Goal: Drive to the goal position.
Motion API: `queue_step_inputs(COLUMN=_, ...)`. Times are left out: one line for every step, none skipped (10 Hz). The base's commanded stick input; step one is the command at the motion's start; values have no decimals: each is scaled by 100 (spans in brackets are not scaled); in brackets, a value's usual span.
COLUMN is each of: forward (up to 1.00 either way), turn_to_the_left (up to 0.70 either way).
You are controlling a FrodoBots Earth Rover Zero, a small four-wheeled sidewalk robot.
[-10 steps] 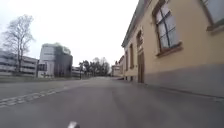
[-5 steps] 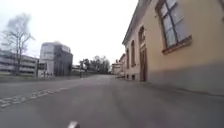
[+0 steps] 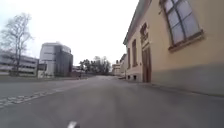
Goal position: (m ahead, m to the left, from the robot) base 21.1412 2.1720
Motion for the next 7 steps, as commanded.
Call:
queue_step_inputs(forward=100, turn_to_the_left=0)
queue_step_inputs(forward=100, turn_to_the_left=0)
queue_step_inputs(forward=100, turn_to_the_left=0)
queue_step_inputs(forward=100, turn_to_the_left=0)
queue_step_inputs(forward=100, turn_to_the_left=0)
queue_step_inputs(forward=100, turn_to_the_left=0)
queue_step_inputs(forward=100, turn_to_the_left=0)
